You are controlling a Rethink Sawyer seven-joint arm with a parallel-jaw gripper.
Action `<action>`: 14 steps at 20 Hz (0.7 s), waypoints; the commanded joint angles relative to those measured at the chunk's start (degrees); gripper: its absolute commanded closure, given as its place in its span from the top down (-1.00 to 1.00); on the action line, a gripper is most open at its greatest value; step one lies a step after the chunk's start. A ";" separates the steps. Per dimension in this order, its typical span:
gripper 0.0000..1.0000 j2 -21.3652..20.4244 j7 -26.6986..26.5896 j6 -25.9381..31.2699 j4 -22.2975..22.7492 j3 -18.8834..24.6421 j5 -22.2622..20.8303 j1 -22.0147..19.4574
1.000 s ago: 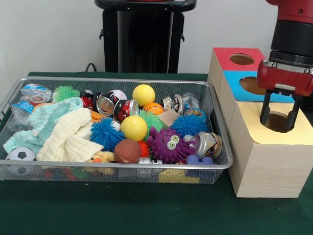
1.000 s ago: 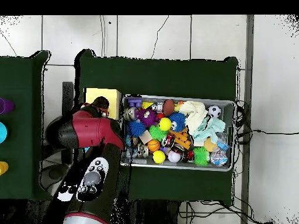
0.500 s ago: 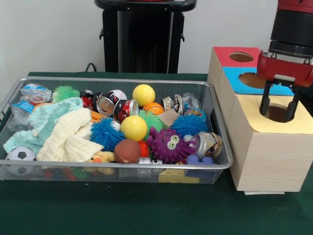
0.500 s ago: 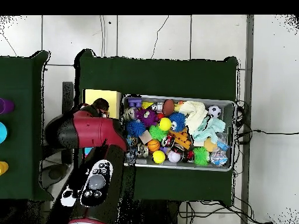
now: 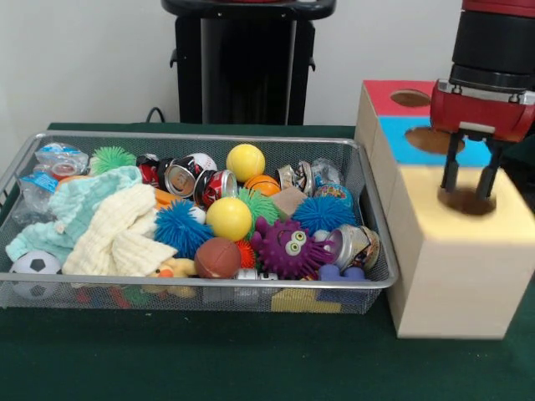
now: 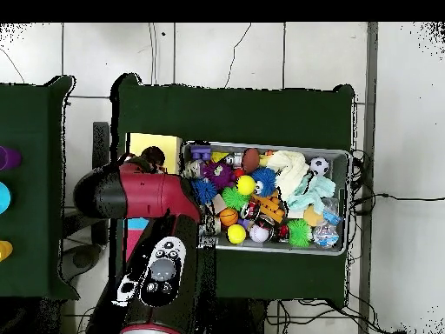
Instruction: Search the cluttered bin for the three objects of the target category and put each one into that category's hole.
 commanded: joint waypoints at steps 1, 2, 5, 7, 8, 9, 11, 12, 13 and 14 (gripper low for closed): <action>-1.00 -2.56 -0.50 5.34 3.76 4.58 -4.16 -2.26; -1.00 -2.39 -0.26 5.44 3.60 4.58 -3.99 -2.31; -1.00 -2.35 0.06 5.66 3.60 5.67 -3.29 -2.76; -1.00 -2.35 0.74 5.71 3.54 5.52 -3.17 -2.27; -1.00 -2.30 1.16 5.86 3.40 5.24 -3.18 -1.84; -1.00 -2.24 1.41 5.81 3.41 5.25 -3.13 -1.70; -1.00 -2.22 1.87 5.84 3.32 5.03 -3.11 -1.32; -1.00 -2.27 2.09 5.94 3.23 4.81 -3.15 -1.08; -1.00 -2.43 2.15 6.33 3.06 4.52 -3.25 -0.87; -1.00 -2.38 2.26 6.89 2.74 4.38 -3.23 -0.72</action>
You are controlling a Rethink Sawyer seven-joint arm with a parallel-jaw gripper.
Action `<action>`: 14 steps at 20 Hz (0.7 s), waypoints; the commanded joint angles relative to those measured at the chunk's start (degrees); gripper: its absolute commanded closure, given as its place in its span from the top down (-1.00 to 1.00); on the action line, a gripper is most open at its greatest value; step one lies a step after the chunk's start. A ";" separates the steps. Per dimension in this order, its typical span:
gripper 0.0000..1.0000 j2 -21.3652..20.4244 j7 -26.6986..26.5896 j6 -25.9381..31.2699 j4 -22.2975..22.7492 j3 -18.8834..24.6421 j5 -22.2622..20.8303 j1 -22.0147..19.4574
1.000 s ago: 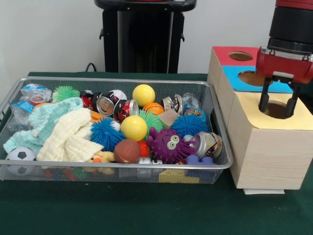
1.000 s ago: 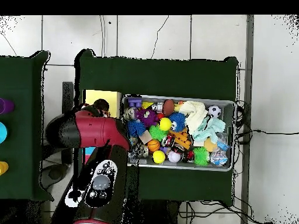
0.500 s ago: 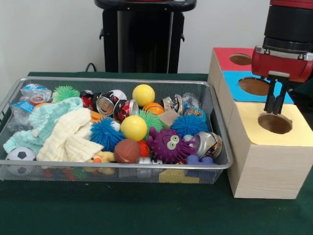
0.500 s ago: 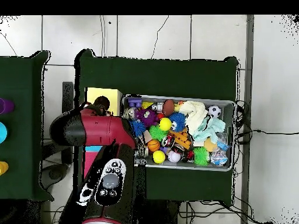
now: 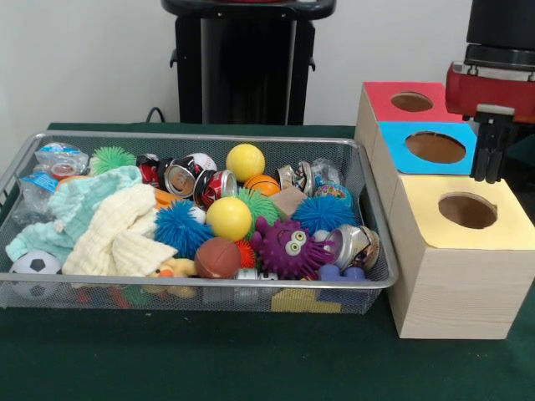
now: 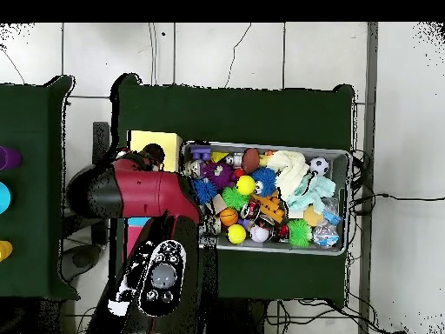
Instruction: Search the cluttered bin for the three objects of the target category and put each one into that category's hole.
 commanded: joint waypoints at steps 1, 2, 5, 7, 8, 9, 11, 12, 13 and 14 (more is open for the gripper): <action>-1.00 0.04 2.26 7.31 2.71 3.34 -3.04 -0.36; -1.00 -0.01 2.16 7.43 2.64 3.34 -3.21 -0.47; -1.00 0.08 1.50 6.90 3.00 4.21 -3.59 -1.52; -1.00 -0.07 0.68 5.98 3.60 4.98 -3.97 -2.60; -1.00 -0.22 0.11 5.83 3.83 5.44 -4.18 -3.29; -1.00 -0.55 -0.50 5.71 4.22 6.00 -4.38 -4.16; -1.00 -1.18 -1.90 5.65 4.84 7.30 -4.93 -6.08; -1.00 -1.54 -2.72 6.03 4.78 7.76 -5.31 -7.08; -1.00 -1.81 -3.31 6.42 4.76 8.16 -5.64 -7.88; -1.00 -1.89 -3.77 6.74 4.59 8.59 -5.95 -8.58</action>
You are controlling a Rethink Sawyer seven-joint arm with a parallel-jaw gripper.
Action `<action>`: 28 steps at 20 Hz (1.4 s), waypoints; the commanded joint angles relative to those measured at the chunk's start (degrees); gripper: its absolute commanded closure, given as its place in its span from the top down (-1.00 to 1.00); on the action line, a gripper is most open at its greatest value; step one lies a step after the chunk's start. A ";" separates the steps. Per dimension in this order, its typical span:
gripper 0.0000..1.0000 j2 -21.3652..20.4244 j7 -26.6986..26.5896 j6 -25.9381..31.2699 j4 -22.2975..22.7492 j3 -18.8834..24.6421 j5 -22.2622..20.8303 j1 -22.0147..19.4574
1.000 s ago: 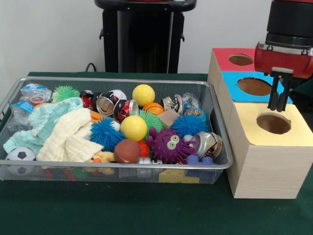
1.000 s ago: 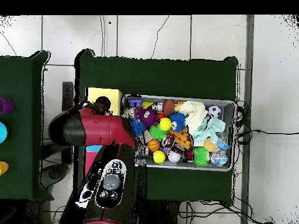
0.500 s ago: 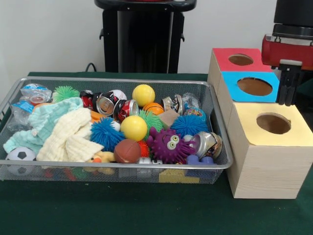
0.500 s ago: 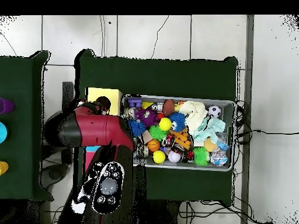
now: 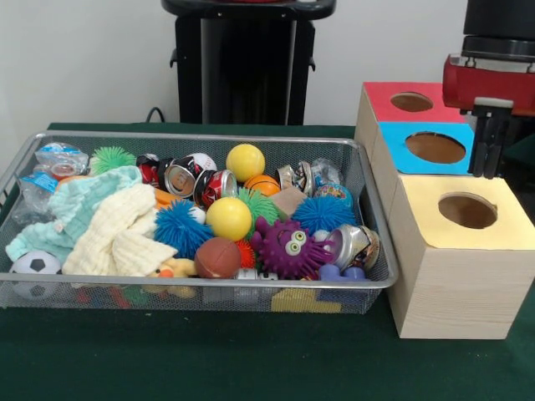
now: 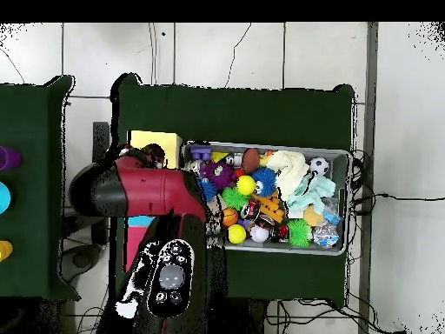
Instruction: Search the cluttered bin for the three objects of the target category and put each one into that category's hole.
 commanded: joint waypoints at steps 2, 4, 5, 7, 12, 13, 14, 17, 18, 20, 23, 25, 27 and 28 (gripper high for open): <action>-1.00 -0.76 -4.83 7.09 4.64 7.75 -4.00 -7.77; -1.00 -1.35 -5.75 7.66 4.60 8.58 -4.79 -9.23; -1.00 -1.63 -6.21 8.33 4.33 9.02 -5.20 -9.96; -1.00 -2.14 -7.19 9.54 4.04 10.14 -5.87 -11.64; -1.00 -2.13 -8.70 8.98 4.29 12.61 -8.54 -15.06; -1.00 -2.11 -8.87 8.55 4.49 13.13 -9.17 -15.68; -1.00 -2.19 -8.73 8.19 4.73 13.44 -9.78 -16.04; -1.00 -2.14 -8.30 7.55 5.05 14.16 -11.24 -16.84; -1.00 -1.95 -8.09 7.04 5.31 14.44 -11.63 -17.13; -1.00 -1.71 -7.59 6.02 5.70 14.82 -12.62 -17.53; -1.00 -1.25 -7.06 5.03 5.85 15.46 -14.21 -18.36; -1.00 -0.92 -7.15 5.31 5.16 15.73 -15.32 -18.87; -1.00 -0.61 -7.84 6.92 3.82 15.95 -16.21 -19.36; -1.00 -0.28 -7.78 8.28 2.61 15.12 -16.84 -18.86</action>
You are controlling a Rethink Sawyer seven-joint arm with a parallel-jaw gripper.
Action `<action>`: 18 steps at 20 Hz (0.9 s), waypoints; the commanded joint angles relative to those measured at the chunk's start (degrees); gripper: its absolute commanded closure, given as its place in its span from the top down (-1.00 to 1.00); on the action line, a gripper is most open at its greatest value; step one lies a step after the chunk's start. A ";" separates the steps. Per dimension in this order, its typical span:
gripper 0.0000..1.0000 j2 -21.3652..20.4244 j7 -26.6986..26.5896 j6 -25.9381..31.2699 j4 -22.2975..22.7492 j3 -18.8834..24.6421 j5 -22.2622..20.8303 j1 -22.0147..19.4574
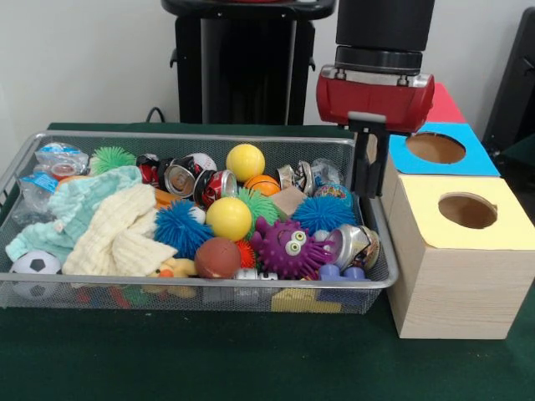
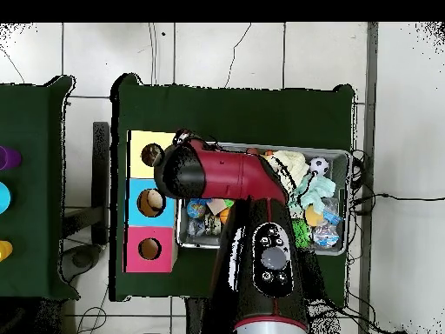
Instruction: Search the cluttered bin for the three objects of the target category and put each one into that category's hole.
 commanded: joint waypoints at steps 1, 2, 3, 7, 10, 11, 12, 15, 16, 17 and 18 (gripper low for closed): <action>-1.00 2.51 -7.48 8.05 1.14 4.35 -6.35 -1.07; -1.00 2.73 -7.13 9.80 -0.34 3.18 -6.98 -0.19; -1.00 2.97 -7.34 11.13 -1.84 2.42 -7.76 0.37; -1.00 3.47 -9.68 15.21 -6.11 2.82 -9.58 -0.59; -1.00 3.70 -11.56 17.46 -8.70 3.39 -11.32 -1.79; -1.00 3.63 -11.96 18.37 -9.22 3.69 -11.65 -2.19; -1.00 3.60 -12.58 19.31 -9.96 4.14 -11.99 -2.67; -1.00 3.67 -14.04 20.70 -10.87 5.85 -12.68 -4.36; -1.00 3.91 -15.13 20.84 -11.28 6.81 -12.95 -5.38; -1.00 4.09 -15.91 20.69 -11.40 7.60 -13.20 -6.29; -1.00 4.37 -17.07 20.67 -11.93 8.37 -13.74 -7.21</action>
